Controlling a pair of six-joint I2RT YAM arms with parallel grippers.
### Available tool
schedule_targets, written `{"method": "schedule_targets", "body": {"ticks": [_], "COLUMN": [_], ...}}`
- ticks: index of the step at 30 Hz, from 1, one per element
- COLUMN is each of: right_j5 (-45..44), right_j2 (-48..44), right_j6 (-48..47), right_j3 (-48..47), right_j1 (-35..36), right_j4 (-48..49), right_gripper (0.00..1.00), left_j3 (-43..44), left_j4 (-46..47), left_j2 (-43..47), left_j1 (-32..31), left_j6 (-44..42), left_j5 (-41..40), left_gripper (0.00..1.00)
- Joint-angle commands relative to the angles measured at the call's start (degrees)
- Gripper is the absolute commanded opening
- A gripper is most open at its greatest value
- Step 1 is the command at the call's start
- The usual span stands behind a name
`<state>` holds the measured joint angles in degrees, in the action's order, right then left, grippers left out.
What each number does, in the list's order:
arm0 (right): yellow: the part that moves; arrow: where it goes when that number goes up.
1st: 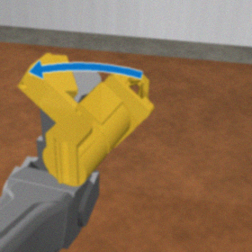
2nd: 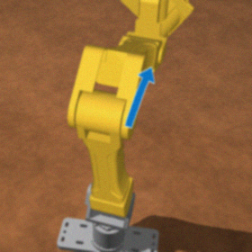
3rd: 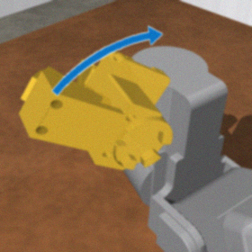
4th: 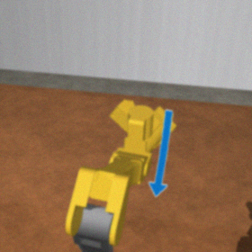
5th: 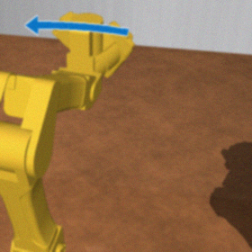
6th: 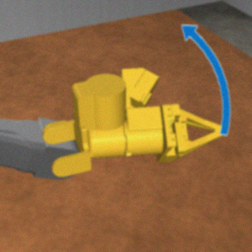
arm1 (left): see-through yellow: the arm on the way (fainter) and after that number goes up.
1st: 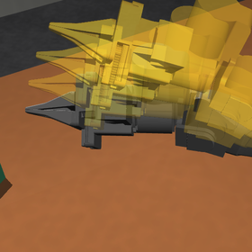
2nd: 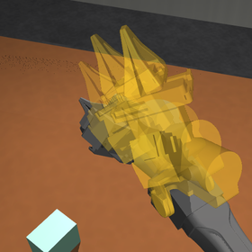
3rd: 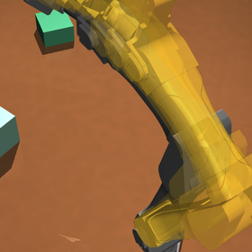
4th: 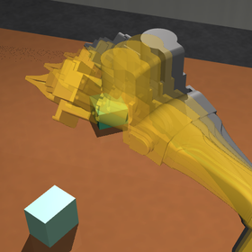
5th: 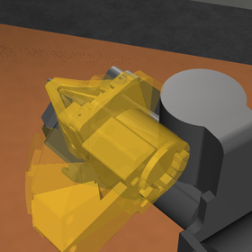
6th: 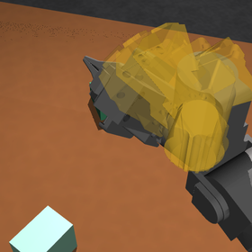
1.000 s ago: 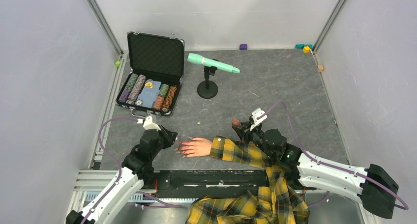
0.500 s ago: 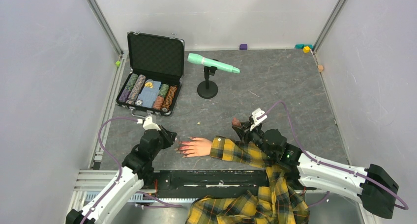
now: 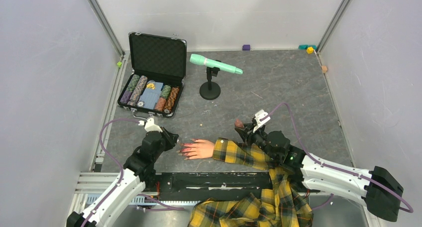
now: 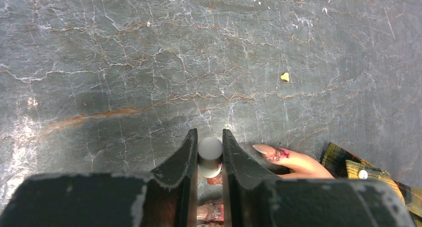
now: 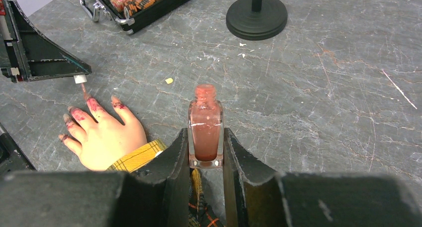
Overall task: Paint the nails
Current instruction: Paint the nail polish on the nail.
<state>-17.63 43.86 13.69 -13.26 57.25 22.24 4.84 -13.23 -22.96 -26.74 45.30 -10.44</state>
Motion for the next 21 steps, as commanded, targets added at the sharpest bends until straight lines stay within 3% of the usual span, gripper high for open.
{"method": "schedule_targets", "body": {"ticks": [1, 21], "right_j5": [-0.4, -0.3], "right_j2": [-0.7, -0.4], "right_j6": [0.3, 0.4], "right_j3": [0.3, 0.4], "right_j1": [0.1, 0.1], "right_j4": [3.3, 3.6], "right_gripper": [0.0, 0.0], "left_j3": [1.0, 1.3], "left_j4": [1.5, 1.2], "left_j2": [-0.4, -0.9], "left_j1": [-0.1, -0.1], "left_j6": [0.7, 1.1], "left_j5": [-1.9, -3.2], "left_gripper": [0.02, 0.02]}}
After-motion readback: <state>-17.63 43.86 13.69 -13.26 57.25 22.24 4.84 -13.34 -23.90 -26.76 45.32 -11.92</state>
